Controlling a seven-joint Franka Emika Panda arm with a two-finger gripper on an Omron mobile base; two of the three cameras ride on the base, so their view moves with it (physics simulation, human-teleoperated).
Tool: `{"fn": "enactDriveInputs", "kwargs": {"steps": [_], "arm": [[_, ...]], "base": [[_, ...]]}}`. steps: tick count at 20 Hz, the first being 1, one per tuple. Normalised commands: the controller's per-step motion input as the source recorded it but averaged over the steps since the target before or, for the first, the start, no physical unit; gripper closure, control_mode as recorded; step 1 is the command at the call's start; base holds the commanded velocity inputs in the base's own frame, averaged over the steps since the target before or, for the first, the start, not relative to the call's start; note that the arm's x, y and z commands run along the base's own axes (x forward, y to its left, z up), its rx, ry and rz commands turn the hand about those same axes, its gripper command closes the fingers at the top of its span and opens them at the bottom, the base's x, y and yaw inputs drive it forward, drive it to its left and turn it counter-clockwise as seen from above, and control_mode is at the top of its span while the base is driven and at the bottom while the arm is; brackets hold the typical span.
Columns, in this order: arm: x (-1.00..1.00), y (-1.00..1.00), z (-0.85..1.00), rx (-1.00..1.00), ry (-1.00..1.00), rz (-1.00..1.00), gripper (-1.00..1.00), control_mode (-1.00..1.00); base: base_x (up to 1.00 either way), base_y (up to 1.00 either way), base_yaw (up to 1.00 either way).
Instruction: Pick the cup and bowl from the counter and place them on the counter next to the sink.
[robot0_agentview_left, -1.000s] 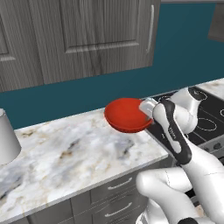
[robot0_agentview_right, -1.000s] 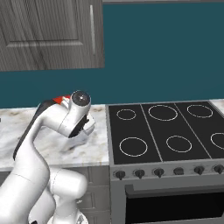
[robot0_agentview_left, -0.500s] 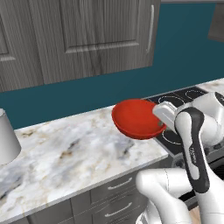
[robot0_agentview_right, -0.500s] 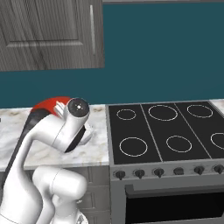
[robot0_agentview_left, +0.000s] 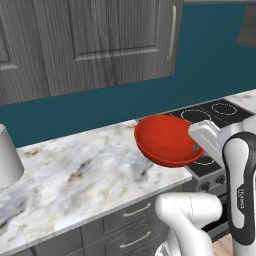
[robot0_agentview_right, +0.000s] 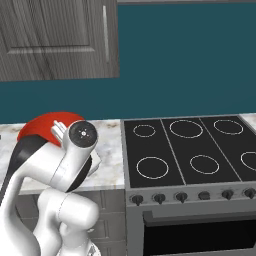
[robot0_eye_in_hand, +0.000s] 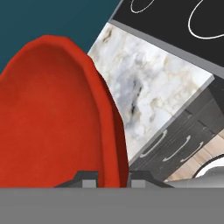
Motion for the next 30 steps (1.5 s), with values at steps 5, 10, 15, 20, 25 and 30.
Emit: {"fn": "enactDriveInputs", "kwargs": {"steps": [5,10,15,20,25,30], "arm": [[0.0,0.0,0.0,0.0,0.0,0.0,1.0,-1.0],[0.0,0.0,0.0,0.0,0.0,0.0,1.0,-1.0],[0.0,0.0,0.0,0.0,0.0,0.0,1.0,1.0],[0.0,0.0,0.0,0.0,0.0,0.0,1.0,1.0],[0.0,0.0,0.0,0.0,0.0,0.0,1.0,1.0],[0.0,0.0,0.0,0.0,0.0,0.0,1.0,1.0]], "base": [[0.0,0.0,0.0],[0.0,0.0,0.0],[0.0,0.0,0.0],[-0.35,0.0,-0.02],[-1.0,0.0,-0.2],[-0.45,0.0,-0.35]]}}
